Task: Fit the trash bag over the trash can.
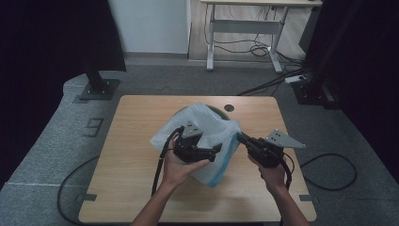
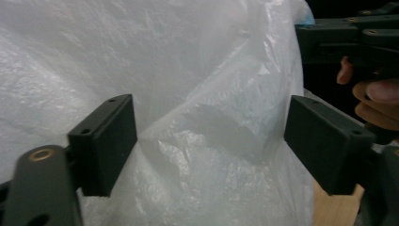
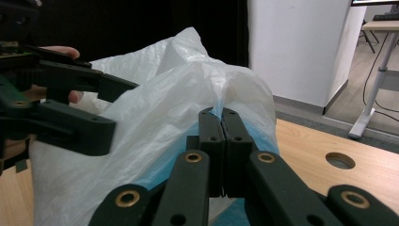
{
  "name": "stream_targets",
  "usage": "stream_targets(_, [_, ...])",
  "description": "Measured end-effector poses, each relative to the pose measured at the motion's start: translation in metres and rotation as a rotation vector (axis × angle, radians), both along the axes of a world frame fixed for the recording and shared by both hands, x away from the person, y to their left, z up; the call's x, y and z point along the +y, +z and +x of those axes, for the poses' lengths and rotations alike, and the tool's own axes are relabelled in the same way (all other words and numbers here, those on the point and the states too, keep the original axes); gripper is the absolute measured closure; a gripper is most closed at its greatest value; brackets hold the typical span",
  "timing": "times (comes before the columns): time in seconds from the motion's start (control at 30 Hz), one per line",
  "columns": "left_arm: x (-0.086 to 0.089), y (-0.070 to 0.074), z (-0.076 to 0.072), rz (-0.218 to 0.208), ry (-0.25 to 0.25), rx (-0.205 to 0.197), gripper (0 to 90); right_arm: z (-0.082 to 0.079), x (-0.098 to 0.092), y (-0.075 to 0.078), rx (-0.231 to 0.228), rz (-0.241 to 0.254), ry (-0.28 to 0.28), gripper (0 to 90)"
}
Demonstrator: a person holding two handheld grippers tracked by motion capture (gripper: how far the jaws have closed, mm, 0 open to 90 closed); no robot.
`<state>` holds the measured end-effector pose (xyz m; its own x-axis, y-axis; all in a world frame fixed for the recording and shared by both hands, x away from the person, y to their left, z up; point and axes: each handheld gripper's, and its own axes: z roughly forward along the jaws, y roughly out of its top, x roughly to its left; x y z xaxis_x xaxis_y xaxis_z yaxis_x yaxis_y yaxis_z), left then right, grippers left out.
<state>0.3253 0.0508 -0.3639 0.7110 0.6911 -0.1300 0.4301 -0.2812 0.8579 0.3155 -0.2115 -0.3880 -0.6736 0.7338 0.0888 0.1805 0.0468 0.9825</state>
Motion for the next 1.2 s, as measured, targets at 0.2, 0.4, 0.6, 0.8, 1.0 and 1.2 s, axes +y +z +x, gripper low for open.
stream_targets(0.2, [0.001, 0.001, 0.001, -0.029, -0.023, 0.005, 37.8, 0.0, 0.001, 0.0, -0.003, -0.004, 0.006, 87.4])
stream_targets(0.4, [0.005, 0.002, 0.004, -0.068, -0.052, -0.001, 62.8, -0.002, 0.0, 0.001, -0.012, -0.002, 0.018, 87.3])
stream_targets(0.6, [0.006, 0.001, 0.007, -0.093, -0.081, 0.015, 77.0, -0.003, -0.001, 0.0, -0.022, -0.001, 0.031, 86.4])
stream_targets(0.8, [0.013, 0.003, 0.009, -0.136, -0.087, 0.004, 88.5, -0.012, -0.006, -0.003, -0.051, 0.002, 0.026, 74.3])
stream_targets(1.0, [0.022, 0.003, 0.012, -0.186, -0.09, 0.005, 89.8, -0.028, -0.015, -0.008, -0.068, 0.0, 0.023, 72.7])
stream_targets(1.2, [0.027, 0.004, 0.01, -0.211, -0.124, 0.021, 89.9, -0.025, -0.014, -0.017, -0.055, -0.01, 0.05, 71.4])
